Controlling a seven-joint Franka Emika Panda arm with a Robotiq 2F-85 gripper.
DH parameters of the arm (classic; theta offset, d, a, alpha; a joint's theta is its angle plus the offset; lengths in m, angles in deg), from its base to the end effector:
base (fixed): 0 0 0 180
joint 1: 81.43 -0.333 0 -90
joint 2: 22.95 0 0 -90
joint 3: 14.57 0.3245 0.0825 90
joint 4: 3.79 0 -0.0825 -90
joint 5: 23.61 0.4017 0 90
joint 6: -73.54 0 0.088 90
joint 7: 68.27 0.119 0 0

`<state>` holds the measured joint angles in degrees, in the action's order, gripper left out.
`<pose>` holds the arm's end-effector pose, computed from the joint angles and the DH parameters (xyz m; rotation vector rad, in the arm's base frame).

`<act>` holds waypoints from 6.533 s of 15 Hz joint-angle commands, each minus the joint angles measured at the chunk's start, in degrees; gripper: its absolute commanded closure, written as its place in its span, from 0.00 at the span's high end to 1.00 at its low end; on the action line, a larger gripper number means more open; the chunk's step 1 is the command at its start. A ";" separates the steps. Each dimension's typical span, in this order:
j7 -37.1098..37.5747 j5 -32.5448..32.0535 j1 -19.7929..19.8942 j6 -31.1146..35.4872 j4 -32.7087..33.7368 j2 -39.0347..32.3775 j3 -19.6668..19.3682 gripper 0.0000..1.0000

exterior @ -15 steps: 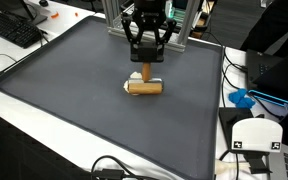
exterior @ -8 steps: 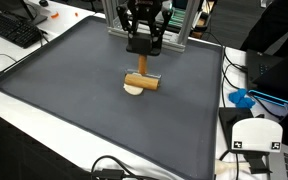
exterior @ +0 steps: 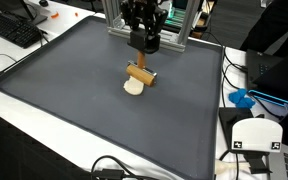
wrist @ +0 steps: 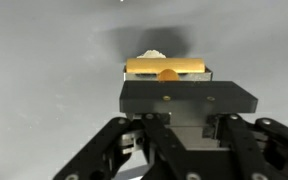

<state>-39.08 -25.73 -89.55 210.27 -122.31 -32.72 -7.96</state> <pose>0.5878 0.1525 0.3505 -3.0653 0.3547 -0.2177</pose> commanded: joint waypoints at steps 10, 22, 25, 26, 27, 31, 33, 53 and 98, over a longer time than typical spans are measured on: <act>21.69 -7.16 -3.17 3.39 0.63 -3.05 -3.23 0.22; 29.22 -11.20 -3.73 4.09 2.24 -4.78 -4.41 0.22; 26.78 -8.15 -3.31 1.36 2.46 -4.08 -3.34 0.22; 26.24 -7.74 -3.27 0.74 2.56 -3.90 -3.15 0.22; 25.38 -6.88 -3.13 0.10 2.69 -3.77 -2.81 0.22; 22.60 -4.79 -3.11 -2.48 3.48 -3.80 -2.09 0.22; 20.17 -3.47 -3.13 -3.45 3.50 -4.01 -1.55 0.22; 23.86 -6.53 -3.62 0.98 3.89 -5.88 -4.34 0.22; -0.03 0.79 -2.38 -12.42 5.25 0.54 -0.79 0.22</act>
<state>-32.84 -26.19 -92.62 200.60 -116.19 -36.61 -9.21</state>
